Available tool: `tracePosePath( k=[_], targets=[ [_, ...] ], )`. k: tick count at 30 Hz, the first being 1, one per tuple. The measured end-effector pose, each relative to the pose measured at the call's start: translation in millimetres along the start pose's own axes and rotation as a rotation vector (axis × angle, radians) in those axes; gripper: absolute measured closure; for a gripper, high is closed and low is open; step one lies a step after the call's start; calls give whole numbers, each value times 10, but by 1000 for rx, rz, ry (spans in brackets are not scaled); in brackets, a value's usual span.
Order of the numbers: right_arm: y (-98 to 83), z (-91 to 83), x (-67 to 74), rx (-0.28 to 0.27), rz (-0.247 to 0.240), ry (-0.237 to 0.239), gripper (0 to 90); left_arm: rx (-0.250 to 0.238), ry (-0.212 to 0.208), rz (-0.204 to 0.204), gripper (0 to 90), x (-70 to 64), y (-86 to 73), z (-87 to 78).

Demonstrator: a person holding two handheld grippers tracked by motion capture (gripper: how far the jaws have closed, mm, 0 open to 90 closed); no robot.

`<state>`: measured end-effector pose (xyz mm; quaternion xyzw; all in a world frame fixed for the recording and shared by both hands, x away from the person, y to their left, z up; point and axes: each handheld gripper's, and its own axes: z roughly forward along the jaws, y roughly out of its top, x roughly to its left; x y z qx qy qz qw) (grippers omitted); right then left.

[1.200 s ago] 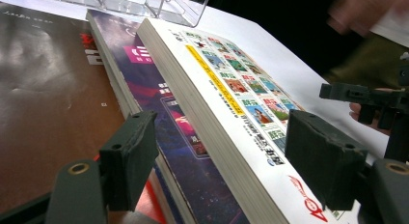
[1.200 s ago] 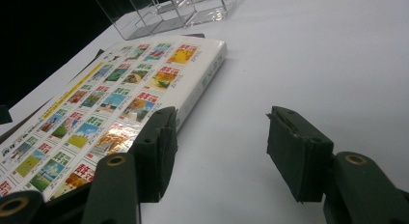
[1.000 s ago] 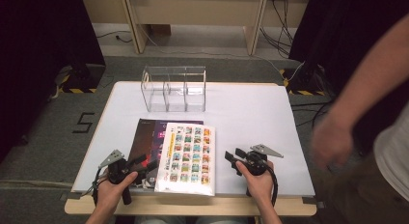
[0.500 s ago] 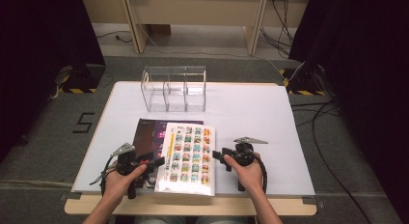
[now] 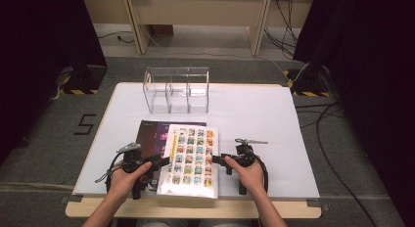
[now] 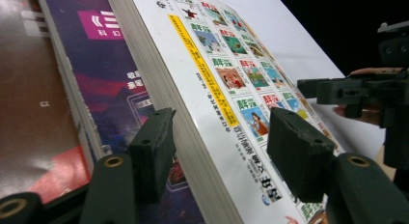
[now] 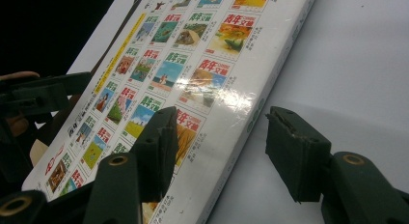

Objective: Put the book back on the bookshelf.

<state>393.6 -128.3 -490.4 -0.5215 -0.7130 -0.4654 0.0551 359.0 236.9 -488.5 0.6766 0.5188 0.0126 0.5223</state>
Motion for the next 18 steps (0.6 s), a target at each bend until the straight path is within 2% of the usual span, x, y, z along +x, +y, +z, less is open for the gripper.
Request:
tracePosePath(
  k=[5,6,12,14,15,18],
  targets=[
    [-6,40,8,19,0,8,453,29,2,-19,445,-5,64,59],
    [-11,44,12,23,4,11,453,40,15,-21,451,-10,82,72],
    [-23,75,33,39,4,18,453,60,24,-48,481,-4,111,78],
    [-32,91,28,37,7,16,447,62,29,-62,494,-3,119,76],
    [-42,99,19,32,35,25,445,59,35,-94,515,2,128,72],
    [-45,101,18,31,46,25,446,52,36,-117,561,9,131,61]
  ],
)
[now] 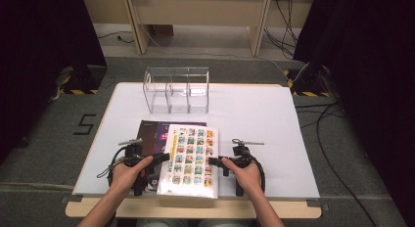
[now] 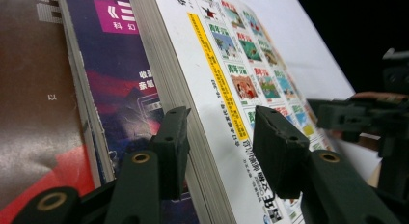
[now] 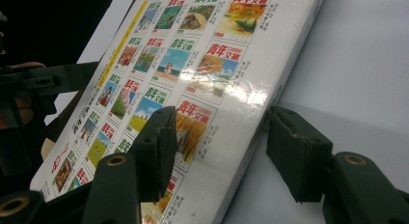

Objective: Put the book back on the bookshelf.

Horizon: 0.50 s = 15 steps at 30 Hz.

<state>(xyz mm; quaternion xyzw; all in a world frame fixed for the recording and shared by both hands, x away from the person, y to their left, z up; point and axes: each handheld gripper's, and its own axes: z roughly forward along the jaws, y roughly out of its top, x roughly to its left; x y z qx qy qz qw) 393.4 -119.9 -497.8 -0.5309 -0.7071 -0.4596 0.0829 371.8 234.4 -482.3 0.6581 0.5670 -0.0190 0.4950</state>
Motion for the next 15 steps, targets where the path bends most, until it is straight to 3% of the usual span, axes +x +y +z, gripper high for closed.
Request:
tracePosePath(
  k=[2,5,7,8,9,12,13,15],
  targets=[
    [4,2,1,0,2,-2,446,-34,-39,-64,574,29,0,-35],
    [5,2,-2,2,7,-1,446,-59,-69,-104,584,30,6,-66],
    [5,2,-1,2,7,-2,446,-62,-73,-110,582,30,8,-65],
    [3,2,-2,1,15,-1,445,-75,-97,-145,599,37,8,-63],
    [1,1,0,0,17,-1,445,-103,-165,-203,603,37,17,-46],
    [-1,0,-2,-1,15,0,446,-87,-174,-190,599,-10,36,15],
    [1,0,-3,0,16,1,446,-59,-166,-177,593,-48,30,129],
    [3,0,-5,1,16,2,446,-40,-170,-189,570,-61,28,202]
  ],
)
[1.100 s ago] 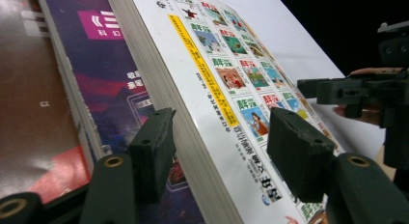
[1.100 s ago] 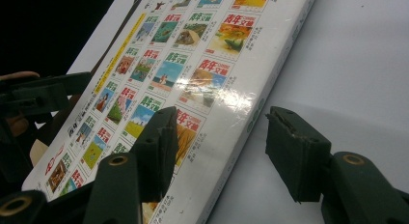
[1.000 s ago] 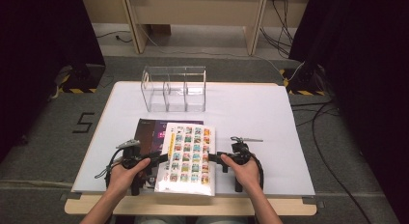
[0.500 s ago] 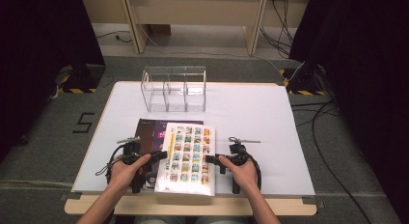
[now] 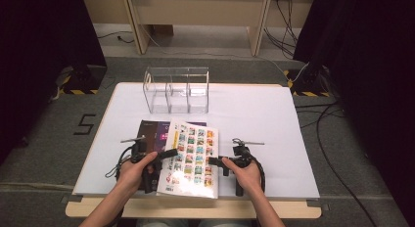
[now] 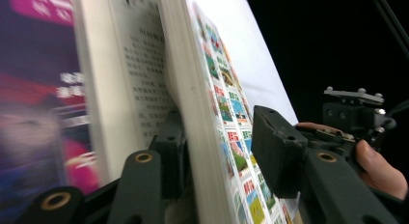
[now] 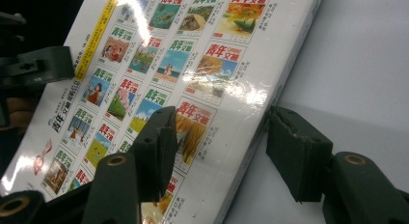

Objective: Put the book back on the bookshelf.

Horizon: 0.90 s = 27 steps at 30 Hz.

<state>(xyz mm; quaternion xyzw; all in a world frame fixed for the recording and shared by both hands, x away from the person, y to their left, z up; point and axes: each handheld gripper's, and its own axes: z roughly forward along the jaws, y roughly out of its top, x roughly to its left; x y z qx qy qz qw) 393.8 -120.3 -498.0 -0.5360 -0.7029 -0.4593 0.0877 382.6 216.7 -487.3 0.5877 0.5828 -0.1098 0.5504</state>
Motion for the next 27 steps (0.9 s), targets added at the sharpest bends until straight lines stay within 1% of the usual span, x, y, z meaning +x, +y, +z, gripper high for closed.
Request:
tracePosePath(
  k=[3,5,6,7,8,9,10,11,12,14,15,16,17,18,19,20,21,22,24,25,26,27],
  targets=[
    [-2,-1,-4,-1,-2,3,445,11,17,-30,577,35,3,127],
    [4,-3,-12,3,0,9,443,18,38,-14,633,39,-3,154],
    [4,-3,-12,3,0,9,443,18,38,-14,678,39,-3,154],
    [18,-4,-35,10,7,24,443,26,45,10,702,35,3,162],
    [25,-5,-44,14,13,30,442,28,40,19,724,27,12,160],
    [25,-5,-44,14,13,30,442,28,40,19,746,27,12,160],
    [40,-4,-74,13,33,50,443,31,24,23,767,17,26,152],
    [46,-2,-85,13,39,57,442,27,11,29,780,10,29,145],
    [52,1,-95,8,44,61,442,17,-15,53,785,7,27,131],
    [66,14,-118,-2,54,72,442,7,-48,79,788,18,21,117],
    [75,16,-128,-2,68,80,438,7,-48,79,788,18,21,117],
    [85,21,-145,-5,74,90,437,-6,-76,87,789,25,13,106],
    [85,21,-145,-5,74,90,437,-6,-76,87,789,25,13,106],
    [91,27,-159,-10,73,97,436,-15,-91,98,789,22,7,101],
    [106,38,-184,-14,88,113,432,-23,-105,106,789,11,4,92],
    [114,44,-199,-16,93,122,432,-23,-105,106,789,11,4,92],
    [114,44,-199,-16,93,122,432,-26,-115,108,789,3,6,86],
    [132,57,-222,-13,109,142,429,-34,-128,110,790,-26,16,71],
    [141,66,-234,-18,112,150,426,-35,-132,113,790,-39,18,66],
    [157,85,-259,-23,128,174,426,-40,-138,128,790,-69,19,56],
    [157,85,-259,-23,128,174,426,-40,-138,128,790,-69,19,56],
    [168,107,-285,-21,153,200,426,-43,-142,135,790,-83,17,52]
  ],
)
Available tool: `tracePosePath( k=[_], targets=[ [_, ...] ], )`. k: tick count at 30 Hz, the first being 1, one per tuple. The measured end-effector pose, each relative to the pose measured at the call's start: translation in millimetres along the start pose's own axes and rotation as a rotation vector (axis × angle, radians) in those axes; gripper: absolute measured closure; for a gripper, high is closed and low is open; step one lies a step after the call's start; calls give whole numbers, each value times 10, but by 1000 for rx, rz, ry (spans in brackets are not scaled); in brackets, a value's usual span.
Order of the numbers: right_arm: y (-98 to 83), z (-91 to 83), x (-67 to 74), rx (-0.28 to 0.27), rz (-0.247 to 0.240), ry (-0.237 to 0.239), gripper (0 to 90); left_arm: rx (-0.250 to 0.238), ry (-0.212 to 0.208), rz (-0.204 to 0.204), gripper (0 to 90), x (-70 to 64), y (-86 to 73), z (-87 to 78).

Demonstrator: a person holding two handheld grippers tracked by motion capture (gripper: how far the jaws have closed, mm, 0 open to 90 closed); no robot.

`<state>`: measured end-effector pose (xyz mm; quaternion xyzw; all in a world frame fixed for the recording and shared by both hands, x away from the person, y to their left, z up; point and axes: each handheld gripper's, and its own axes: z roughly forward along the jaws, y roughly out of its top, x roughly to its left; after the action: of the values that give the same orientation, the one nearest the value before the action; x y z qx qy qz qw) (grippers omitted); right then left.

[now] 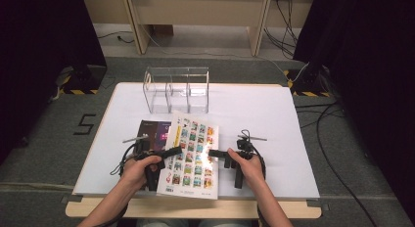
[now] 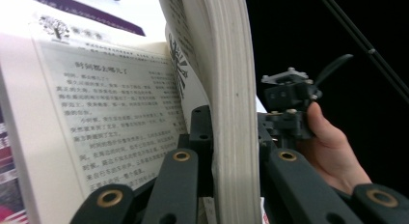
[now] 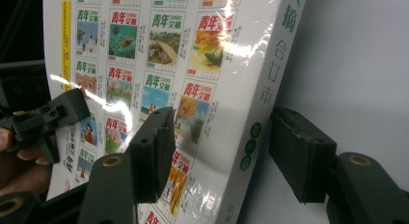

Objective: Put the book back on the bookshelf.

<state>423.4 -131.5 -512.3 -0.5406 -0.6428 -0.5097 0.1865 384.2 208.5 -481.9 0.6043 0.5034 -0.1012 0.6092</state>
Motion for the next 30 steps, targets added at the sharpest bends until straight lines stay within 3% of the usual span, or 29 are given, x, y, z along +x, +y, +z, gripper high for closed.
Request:
tracePosePath(
  k=[7,10,17,21,23,25,27,30],
  targets=[
    [46,39,-28,-14,35,70,448,-6,-31,17,790,-56,-1,-2],
    [66,46,-9,3,1,51,454,-7,-34,15,790,-61,-2,-3],
    [90,44,-2,24,-12,43,466,-7,-32,11,790,-59,-2,-4],
    [82,4,-24,4,47,61,567,8,8,45,789,-73,-1,-16],
    [80,-16,-5,-11,60,62,611,24,56,67,788,-81,14,-27],
    [90,-35,65,-22,26,44,661,52,115,106,785,-91,24,-42],
    [113,-40,176,-18,-39,-3,669,55,125,113,785,-88,26,-54],
    [151,-35,289,-3,-78,-50,668,64,141,143,783,-109,27,-69]
  ],
)
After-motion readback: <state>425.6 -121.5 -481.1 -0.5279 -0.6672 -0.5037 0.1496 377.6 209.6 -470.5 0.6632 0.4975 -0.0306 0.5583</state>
